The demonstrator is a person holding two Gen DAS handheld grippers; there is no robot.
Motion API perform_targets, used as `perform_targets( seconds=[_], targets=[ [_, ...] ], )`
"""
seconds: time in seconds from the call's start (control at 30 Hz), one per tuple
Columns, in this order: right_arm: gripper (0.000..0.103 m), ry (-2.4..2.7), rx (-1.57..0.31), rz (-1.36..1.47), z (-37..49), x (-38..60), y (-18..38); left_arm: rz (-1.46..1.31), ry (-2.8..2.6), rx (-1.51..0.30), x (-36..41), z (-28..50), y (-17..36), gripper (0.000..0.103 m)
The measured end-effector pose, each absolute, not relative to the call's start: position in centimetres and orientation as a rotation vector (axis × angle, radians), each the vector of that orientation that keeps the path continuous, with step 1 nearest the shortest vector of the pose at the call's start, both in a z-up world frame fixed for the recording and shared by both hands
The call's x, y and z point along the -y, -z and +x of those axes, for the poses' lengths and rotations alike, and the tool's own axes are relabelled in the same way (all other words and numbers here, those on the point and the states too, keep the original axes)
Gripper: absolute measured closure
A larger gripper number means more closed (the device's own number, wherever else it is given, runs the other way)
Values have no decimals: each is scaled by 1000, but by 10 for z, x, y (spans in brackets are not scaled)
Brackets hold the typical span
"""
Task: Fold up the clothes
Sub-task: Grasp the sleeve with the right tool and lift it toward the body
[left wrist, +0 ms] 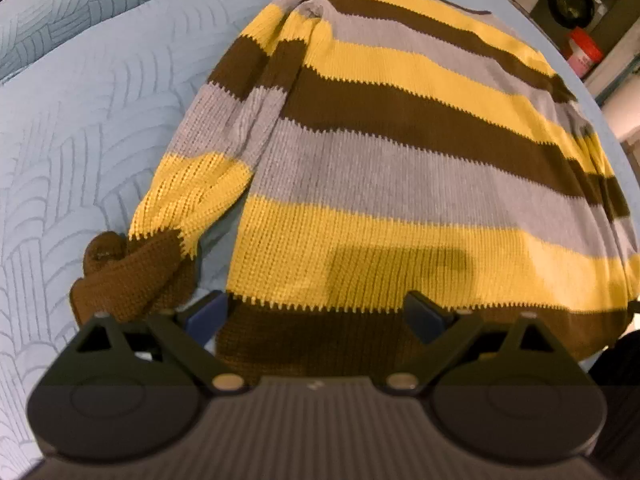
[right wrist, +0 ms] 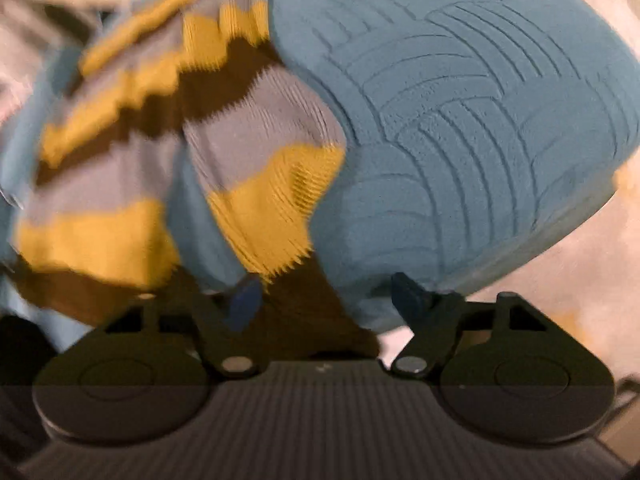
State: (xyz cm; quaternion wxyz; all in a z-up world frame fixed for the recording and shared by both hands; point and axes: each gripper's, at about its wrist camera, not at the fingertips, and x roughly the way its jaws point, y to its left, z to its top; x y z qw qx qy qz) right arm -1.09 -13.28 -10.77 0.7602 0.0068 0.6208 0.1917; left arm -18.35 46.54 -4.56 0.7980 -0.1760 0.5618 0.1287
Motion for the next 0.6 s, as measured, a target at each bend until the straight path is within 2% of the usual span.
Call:
perform_targets(
  seconds=[0.03,0.07,0.2,0.27,0.33,0.37,0.43,0.47,0.53,0.6],
  targets=[
    [86,-453,-1342,-28,-10,124,104,-384,-276,-1201,-466,-185,45,7],
    [90,-464,-1321,-54,-10,118,98,-390,-275,-1195,-467,-186,45,7],
    [90,-344,-1001,-273,-28,90,36,-409,-273,-1183,-469,-188,44,7],
    [90,-411,-763,-398,-63,46,-9,-414,-267,-1189,-470,-186,45,7],
    [88,-506,-611,-585,-101,-3,-17,-411,-258,-1200,-470,-183,46,7],
    [85,-618,-572,-673,-127,-38,-13,-408,-252,-1207,-469,-181,47,7],
    [68,-815,-640,-744,-155,-79,10,-409,-245,-1217,-468,-180,48,7],
    [54,-905,-701,-770,-165,-94,26,-409,-241,-1222,-468,-180,49,7],
    [52,-927,-767,-831,-178,-113,59,-413,-248,-1211,-468,-182,48,7],
    [49,-854,-756,-800,-178,-113,67,-427,-250,-1178,-470,-189,44,7]
  ],
)
